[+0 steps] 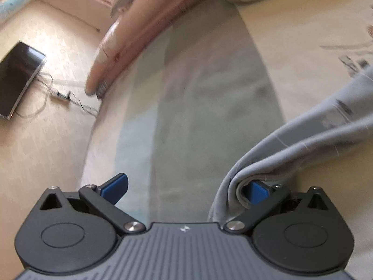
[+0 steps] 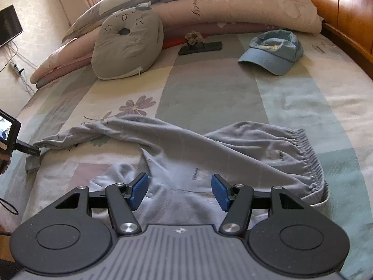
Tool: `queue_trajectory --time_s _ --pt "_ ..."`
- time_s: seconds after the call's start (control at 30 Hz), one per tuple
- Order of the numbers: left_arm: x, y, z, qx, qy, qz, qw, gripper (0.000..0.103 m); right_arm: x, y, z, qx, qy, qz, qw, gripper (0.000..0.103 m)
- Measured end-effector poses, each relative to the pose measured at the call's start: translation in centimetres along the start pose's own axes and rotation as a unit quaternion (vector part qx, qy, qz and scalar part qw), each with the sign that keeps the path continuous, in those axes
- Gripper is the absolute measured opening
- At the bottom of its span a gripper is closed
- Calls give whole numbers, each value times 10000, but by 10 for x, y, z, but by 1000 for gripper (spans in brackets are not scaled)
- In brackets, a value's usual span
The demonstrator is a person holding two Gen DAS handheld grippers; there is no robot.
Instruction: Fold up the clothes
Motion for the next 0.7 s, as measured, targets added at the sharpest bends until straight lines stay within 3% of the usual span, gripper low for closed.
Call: queue_trajectory --time_s 0.23,0.37,0.47,0.57,0.7 --pt "-39 47 -25 718 222 223 9969 103 -33 11 -8 70 -381 -2 9992 66" --pt "-49 55 -43 773 273 294 9962 102 -47 17 -20 -62 -500 57 9987 66" --pt "-48 45 -56 586 -44 418 9974 102 -60 22 -29 -182 -504 168 9984 66" --pt "-41 32 -64 423 -629 635 9951 102 -68 27 -38 -290 -437 276 9982 66" --pt "-23 18 -55 206 -1693 1184 9782 102 -76 32 -48 -411 -353 443 9975 66"
Point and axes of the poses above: each gripper's, at about its wrist camera, not at the fingertips, and z roughly against the way its jaws point, x to its right, y to its top, the point moved 9 cm from there along -z, roughly the way its jaws point, and after that the axes turned 3 degrees about y, right-handed, at the moved point
